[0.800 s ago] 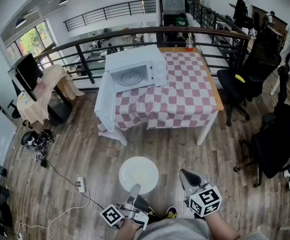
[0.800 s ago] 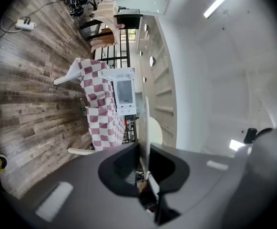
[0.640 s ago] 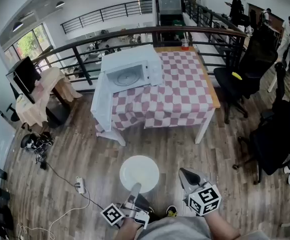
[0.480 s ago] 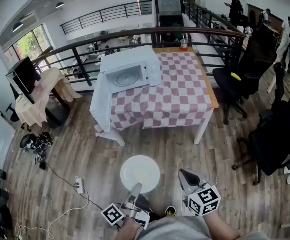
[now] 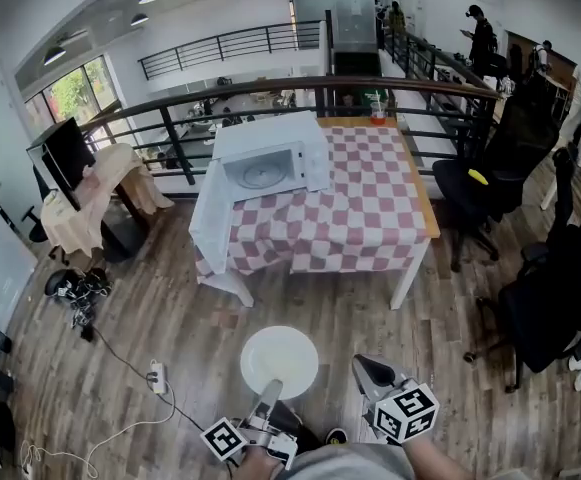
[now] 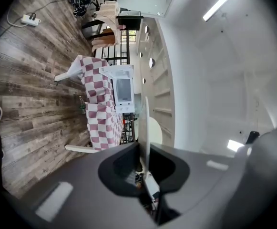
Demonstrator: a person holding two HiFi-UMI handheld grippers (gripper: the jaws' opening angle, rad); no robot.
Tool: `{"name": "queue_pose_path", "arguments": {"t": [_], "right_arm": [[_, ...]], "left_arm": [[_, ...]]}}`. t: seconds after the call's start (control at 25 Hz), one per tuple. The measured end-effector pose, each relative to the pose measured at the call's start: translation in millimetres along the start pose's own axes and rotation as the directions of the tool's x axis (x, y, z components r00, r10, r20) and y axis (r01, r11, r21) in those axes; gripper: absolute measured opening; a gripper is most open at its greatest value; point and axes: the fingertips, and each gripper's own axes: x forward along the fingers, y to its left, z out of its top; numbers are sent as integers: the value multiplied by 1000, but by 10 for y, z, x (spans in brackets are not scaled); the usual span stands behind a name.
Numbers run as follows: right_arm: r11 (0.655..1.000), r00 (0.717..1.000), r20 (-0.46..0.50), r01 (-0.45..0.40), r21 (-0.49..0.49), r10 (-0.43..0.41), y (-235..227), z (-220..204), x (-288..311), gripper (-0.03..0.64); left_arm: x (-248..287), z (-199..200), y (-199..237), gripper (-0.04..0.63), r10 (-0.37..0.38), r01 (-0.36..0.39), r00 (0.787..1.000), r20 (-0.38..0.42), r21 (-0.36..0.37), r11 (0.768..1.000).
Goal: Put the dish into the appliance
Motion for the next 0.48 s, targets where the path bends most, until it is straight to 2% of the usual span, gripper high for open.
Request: {"name": "queue_pose_path", "arguments": {"t": [0.48], "right_arm": [[1000, 1000, 13, 23, 17, -24, -36, -63, -122, -3]], "left_arm": [[73, -134, 43, 32, 9, -9, 998, -56, 4, 1000]]}}
